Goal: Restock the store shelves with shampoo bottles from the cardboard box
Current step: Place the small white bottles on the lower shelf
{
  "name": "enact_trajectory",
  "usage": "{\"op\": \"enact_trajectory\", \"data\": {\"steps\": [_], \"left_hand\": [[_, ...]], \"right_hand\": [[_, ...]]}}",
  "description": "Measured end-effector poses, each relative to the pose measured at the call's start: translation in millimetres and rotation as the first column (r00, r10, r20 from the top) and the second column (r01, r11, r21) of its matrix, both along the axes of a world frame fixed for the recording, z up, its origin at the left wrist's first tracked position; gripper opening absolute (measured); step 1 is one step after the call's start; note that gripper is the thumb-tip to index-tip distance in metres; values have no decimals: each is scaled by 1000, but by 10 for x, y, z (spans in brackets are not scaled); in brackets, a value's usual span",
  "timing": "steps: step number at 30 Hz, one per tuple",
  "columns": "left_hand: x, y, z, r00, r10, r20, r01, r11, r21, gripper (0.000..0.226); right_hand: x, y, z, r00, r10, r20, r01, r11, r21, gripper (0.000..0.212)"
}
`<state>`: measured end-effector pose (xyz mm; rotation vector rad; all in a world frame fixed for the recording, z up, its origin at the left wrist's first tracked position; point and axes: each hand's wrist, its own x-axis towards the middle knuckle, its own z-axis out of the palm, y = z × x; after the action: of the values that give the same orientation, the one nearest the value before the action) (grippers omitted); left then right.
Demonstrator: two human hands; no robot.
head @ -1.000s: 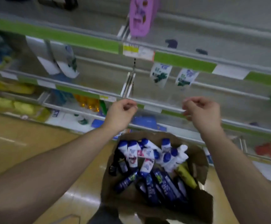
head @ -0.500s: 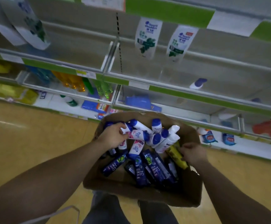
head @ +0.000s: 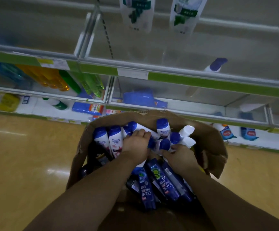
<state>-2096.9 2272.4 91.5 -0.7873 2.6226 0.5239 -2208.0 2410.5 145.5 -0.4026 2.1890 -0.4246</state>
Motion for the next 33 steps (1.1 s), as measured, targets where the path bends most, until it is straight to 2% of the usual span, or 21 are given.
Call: {"op": "enact_trajectory", "data": {"steps": [4,7,11,14,16,18,21,27,30,33], "left_hand": [[-87,1,-206,995,-54,81,58,997,-44,54],[-101,1,-278,995,-45,89,49,997,-51,54],[-11,-39,-222,999,31,-9,-31,999,9,54],[158,-110,-93,981,155,-114,-150,988,47,41],[303,-175,-18,948,276,-157,-257,958,129,42],[460,-235,49,896,399,-192,-347,903,254,52],[638,-276,170,805,530,-266,-398,815,421,54],[853,-285,532,703,655,-276,-427,700,573,43],[886,-351,811,676,669,-309,-390,681,620,43],[867,-402,1122,651,670,-358,-363,689,628,48]], "right_hand": [[15,-90,-168,998,32,-47,-30,998,49,38],[84,-146,-268,996,20,-85,-14,997,75,41],[166,-210,-333,989,53,-136,-29,984,173,46],[245,-306,-332,986,50,-157,-20,983,183,53],[312,-371,-322,983,19,-180,14,984,178,53],[358,-421,-315,977,-25,-209,60,985,161,52],[371,-482,-327,974,-36,-222,76,982,173,49],[378,-589,-296,967,-2,-255,55,977,204,43],[369,-470,-122,964,32,-263,20,981,192,44],[297,-278,239,968,36,-249,-8,994,112,38]]}}
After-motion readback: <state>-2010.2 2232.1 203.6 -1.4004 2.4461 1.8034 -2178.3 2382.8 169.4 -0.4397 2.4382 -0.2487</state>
